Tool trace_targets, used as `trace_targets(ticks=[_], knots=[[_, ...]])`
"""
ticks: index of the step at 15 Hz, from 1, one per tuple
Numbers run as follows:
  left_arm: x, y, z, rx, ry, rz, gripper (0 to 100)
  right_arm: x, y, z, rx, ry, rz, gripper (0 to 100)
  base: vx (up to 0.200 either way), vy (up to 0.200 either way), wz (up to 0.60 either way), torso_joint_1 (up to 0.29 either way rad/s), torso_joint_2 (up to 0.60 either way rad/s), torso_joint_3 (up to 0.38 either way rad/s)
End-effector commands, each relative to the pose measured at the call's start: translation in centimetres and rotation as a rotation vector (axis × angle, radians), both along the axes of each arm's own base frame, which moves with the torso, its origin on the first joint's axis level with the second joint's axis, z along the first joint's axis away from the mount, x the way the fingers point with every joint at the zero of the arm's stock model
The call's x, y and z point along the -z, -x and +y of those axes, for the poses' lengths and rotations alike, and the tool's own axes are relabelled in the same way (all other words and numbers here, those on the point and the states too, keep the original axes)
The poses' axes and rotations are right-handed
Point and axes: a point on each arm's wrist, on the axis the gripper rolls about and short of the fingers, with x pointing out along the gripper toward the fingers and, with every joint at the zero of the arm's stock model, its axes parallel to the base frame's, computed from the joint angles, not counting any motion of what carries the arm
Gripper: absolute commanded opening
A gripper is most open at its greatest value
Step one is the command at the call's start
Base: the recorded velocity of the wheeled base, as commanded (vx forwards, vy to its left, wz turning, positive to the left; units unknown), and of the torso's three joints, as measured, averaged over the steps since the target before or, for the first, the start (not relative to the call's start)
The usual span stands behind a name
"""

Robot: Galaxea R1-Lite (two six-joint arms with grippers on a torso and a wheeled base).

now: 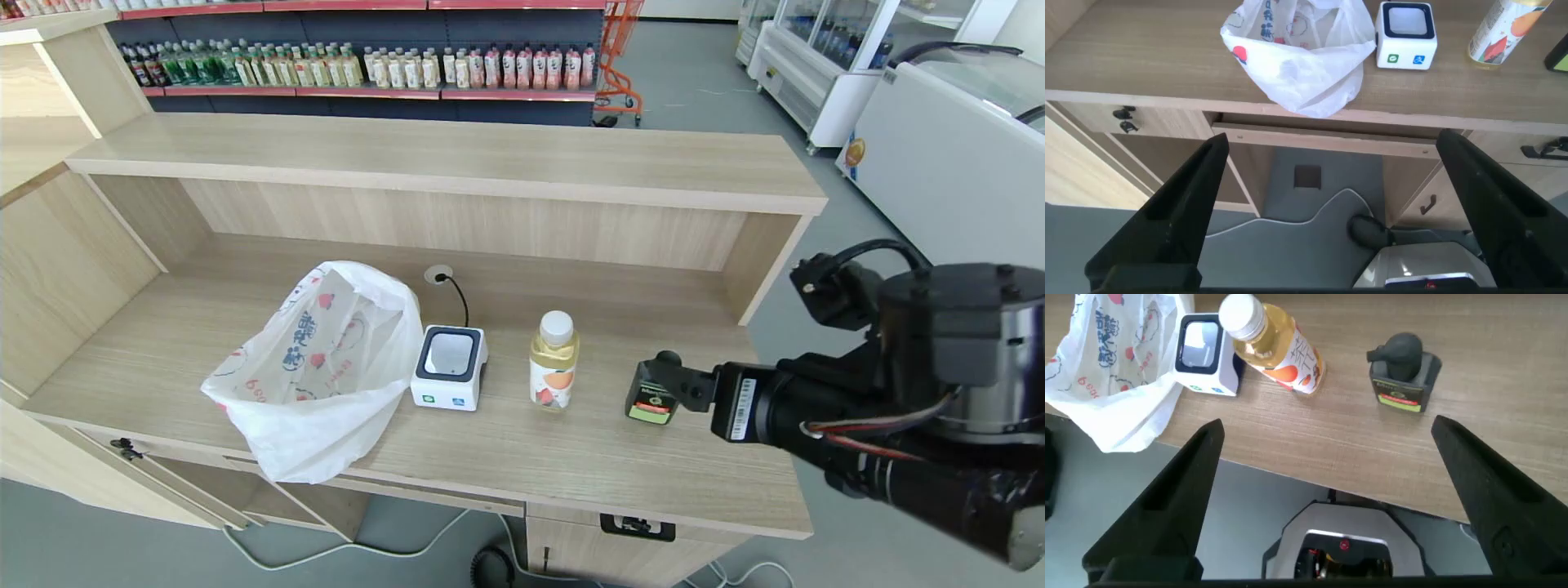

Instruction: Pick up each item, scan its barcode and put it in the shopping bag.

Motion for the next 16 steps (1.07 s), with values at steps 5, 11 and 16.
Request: trace_targets(ticks=[5,11,16], knots=[[0.0,0.0,0.0,0.000,0.000,0.001,100,5.3,-1.3,4.1,0.000,0.044,0.013,100,0.000,0.000,0.00,0.000,0.00,0.000],[0.0,0.0,0.0,0.000,0.000,0.001,100,8.6,-3.5,5.9,0.013,0.019,-0.032,100,0.000,0.000,0.00,0.000,0.00,0.000],[0.0,0.0,0.0,0.000,0.000,0.001,100,10.0,-4.9,6.7,0.016,-0.013,-0.089,100,0.000,0.000,0.00,0.000,0.00,0.000]])
